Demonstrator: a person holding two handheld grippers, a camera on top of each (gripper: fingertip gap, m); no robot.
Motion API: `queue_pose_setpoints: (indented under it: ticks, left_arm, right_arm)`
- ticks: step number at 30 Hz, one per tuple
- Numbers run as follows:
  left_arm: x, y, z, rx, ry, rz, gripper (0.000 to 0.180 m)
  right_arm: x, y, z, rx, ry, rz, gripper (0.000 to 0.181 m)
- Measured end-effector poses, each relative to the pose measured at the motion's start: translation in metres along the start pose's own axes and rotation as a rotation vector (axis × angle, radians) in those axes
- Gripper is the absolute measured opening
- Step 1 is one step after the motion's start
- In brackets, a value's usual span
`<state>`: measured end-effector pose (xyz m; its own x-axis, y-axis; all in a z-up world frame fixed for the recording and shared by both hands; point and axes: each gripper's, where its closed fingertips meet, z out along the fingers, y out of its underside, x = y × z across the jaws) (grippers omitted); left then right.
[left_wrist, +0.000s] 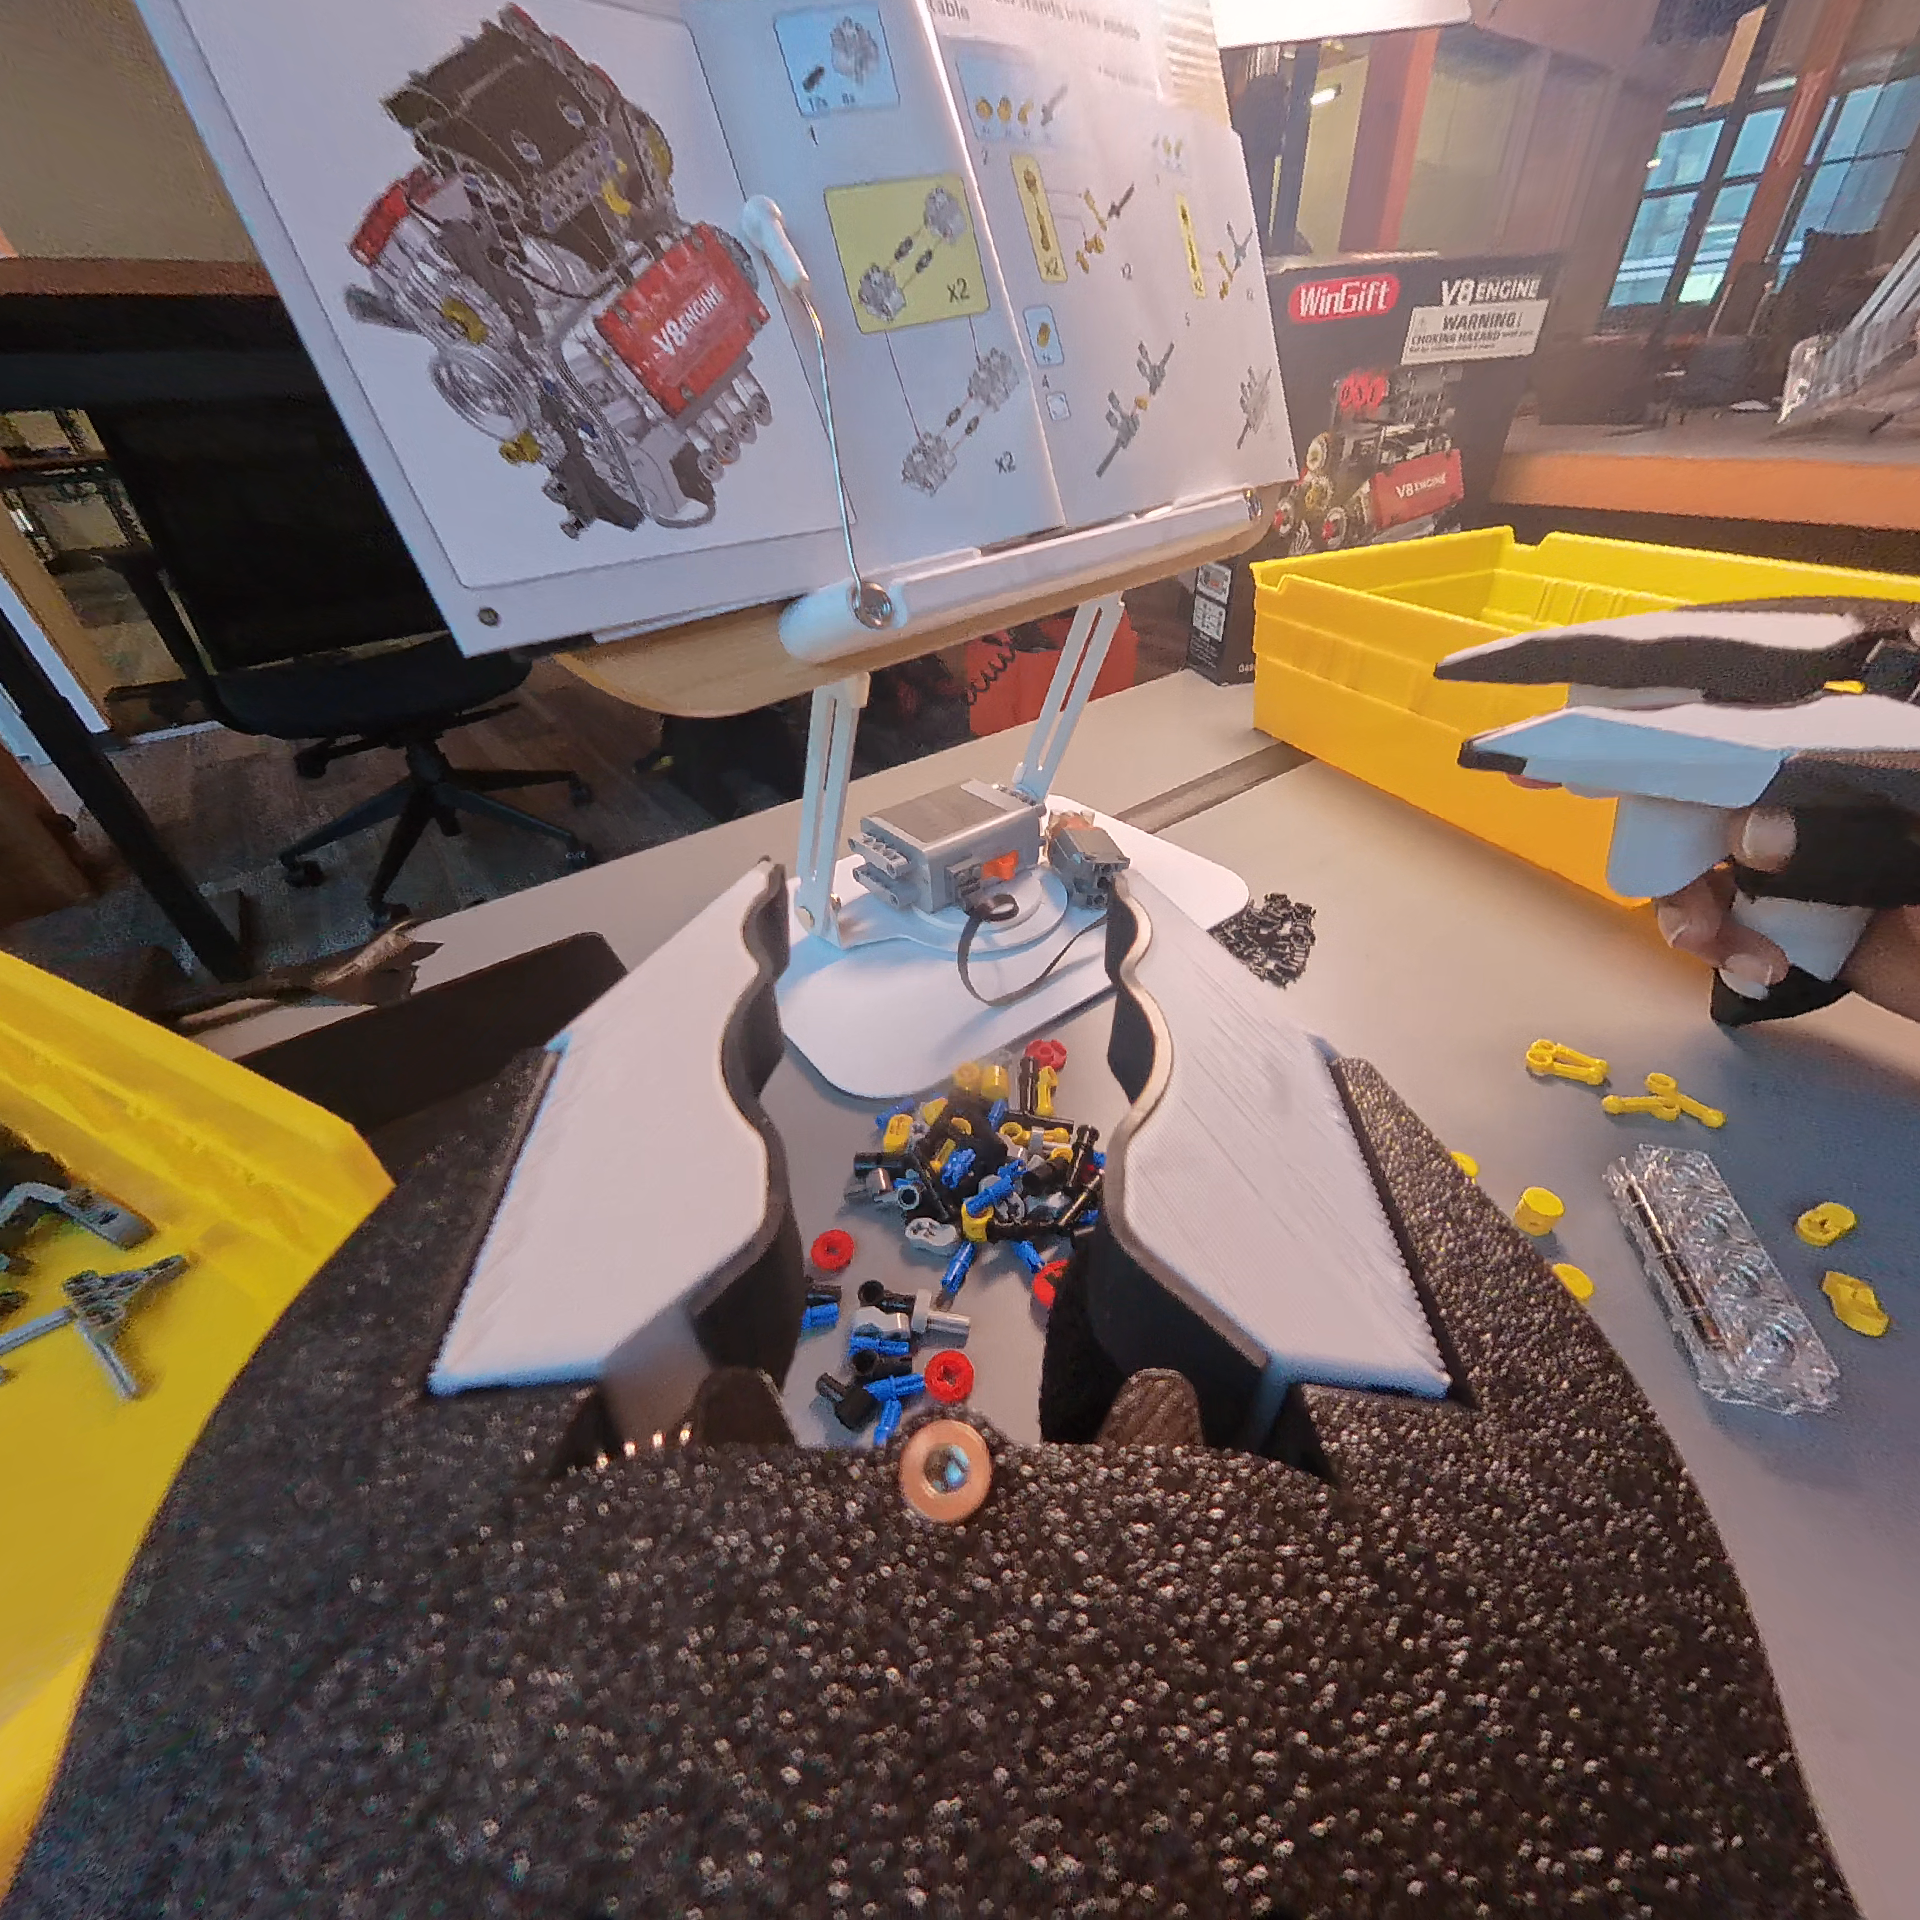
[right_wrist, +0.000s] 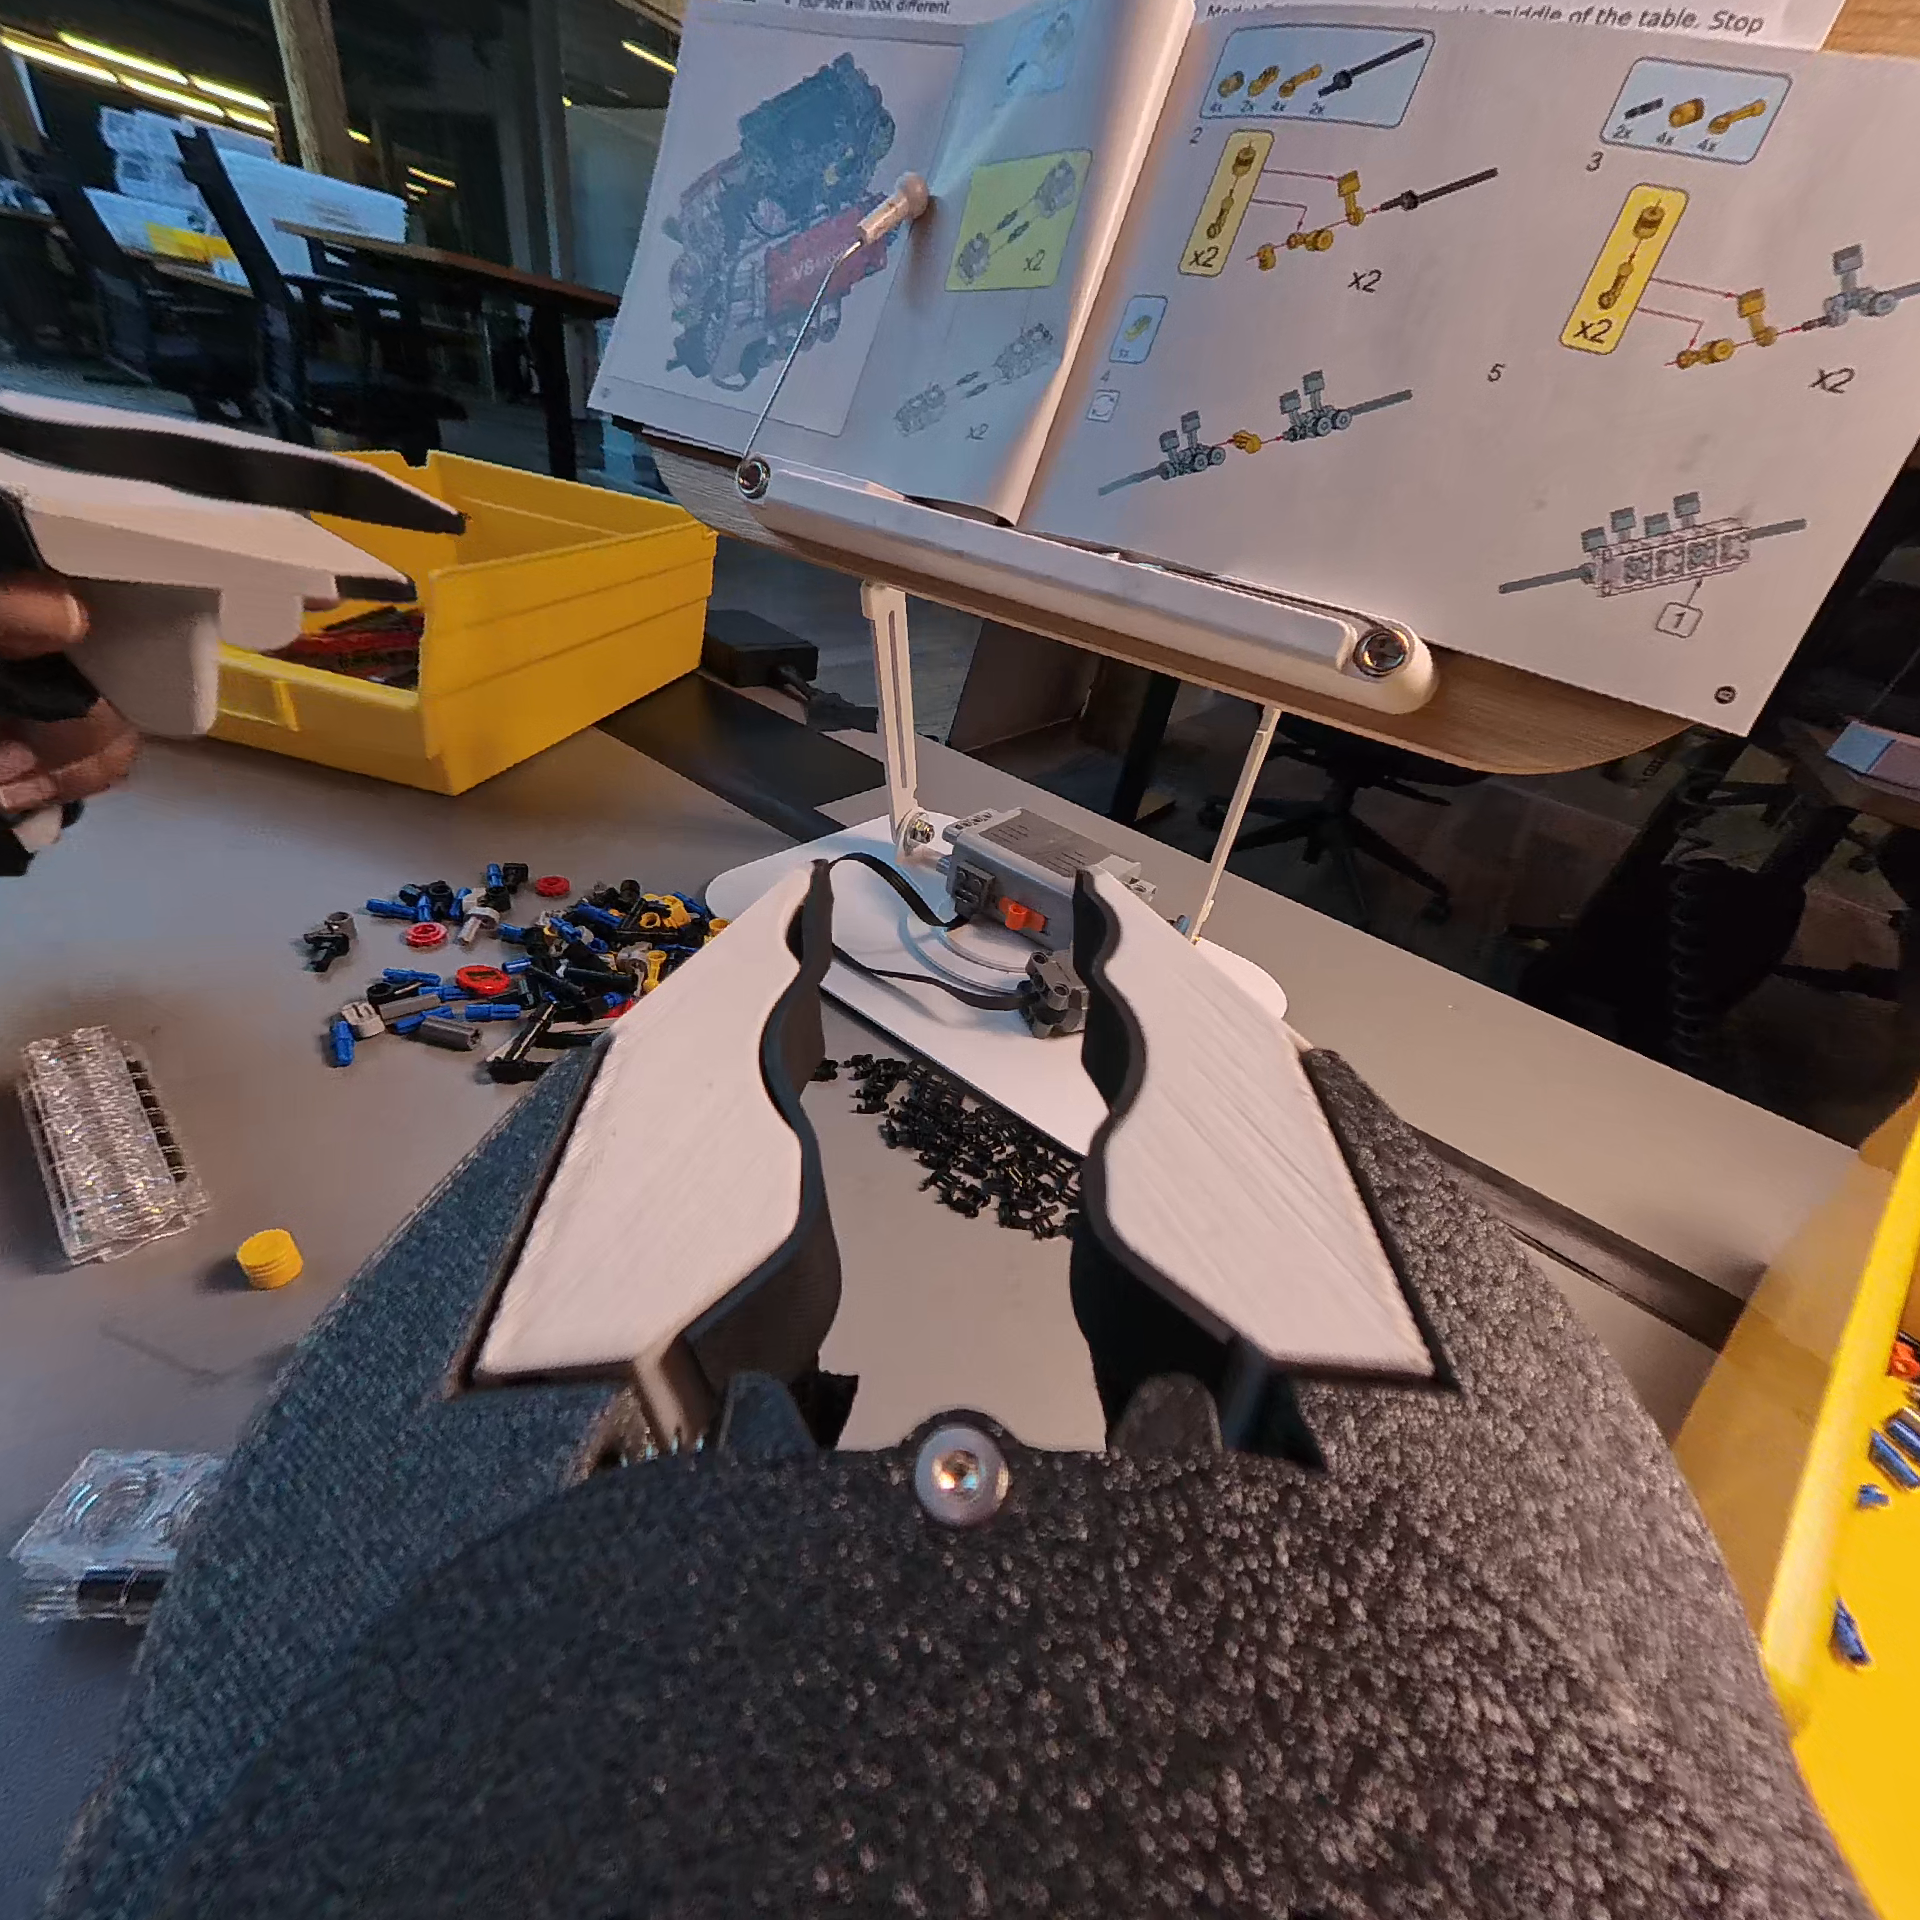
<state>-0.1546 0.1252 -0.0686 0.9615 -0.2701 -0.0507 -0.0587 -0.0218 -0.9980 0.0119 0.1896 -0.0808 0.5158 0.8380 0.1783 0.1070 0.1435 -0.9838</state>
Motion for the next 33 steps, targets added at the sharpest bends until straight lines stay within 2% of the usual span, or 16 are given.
queue_pose_setpoints:
  ticks: [5, 7, 10, 12, 16, 20, 25, 27, 28, 30, 33]
  left_arm:
    - [-0.034, -0.041, -0.020, 0.039, -0.103, 0.033, 0.058]
    - [-0.067, -0.058, -0.027, -0.021, -0.187, 0.027, 0.057]
    - [-0.116, -0.088, -0.036, -0.120, -0.204, -0.144, 0.057]
    - [-0.153, -0.105, -0.042, -0.189, -0.212, -0.193, 0.058]
    - [-0.242, -0.087, -0.046, -0.485, -0.295, -0.140, 0.052]
    - [-0.311, -0.012, -0.052, -0.822, -0.344, -0.117, 0.044]
    - [-0.336, 0.087, -0.051, -1.117, -0.334, -0.133, 0.031]
    - [-0.342, 0.123, -0.064, -1.317, -0.341, -0.075, 0.033]
    - [-0.343, 0.137, -0.072, -1.412, -0.340, -0.067, 0.041]
    - [-0.350, 0.145, -0.077, -1.493, -0.354, -0.022, 0.040]
    - [-0.346, 0.143, -0.080, -1.564, -0.318, -0.053, 0.040]
  right_arm:
    - [-0.002, -0.004, -0.001, -0.001, 0.016, 0.009, 0.046]
    - [-0.006, -0.009, -0.001, 0.004, 0.012, -0.016, 0.046]
    - [-0.008, -0.009, 0.001, 0.000, 0.008, -0.031, 0.046]
    - [-0.009, -0.009, 0.000, 0.000, 0.001, -0.022, 0.046]
    - [-0.006, -0.009, -0.003, 0.004, -0.015, -0.025, 0.044]
    - [-0.005, -0.007, -0.004, 0.003, -0.037, -0.013, 0.043]
    - [-0.008, -0.002, -0.003, -0.016, -0.042, -0.039, 0.042]
    - [-0.009, -0.001, -0.003, -0.022, -0.041, -0.062, 0.042]
    - [-0.009, 0.000, -0.003, -0.025, -0.042, -0.068, 0.042]
    - [-0.008, 0.002, -0.003, -0.032, -0.048, -0.067, 0.042]
    - [-0.006, 0.007, -0.001, -0.043, -0.059, -0.034, 0.042]
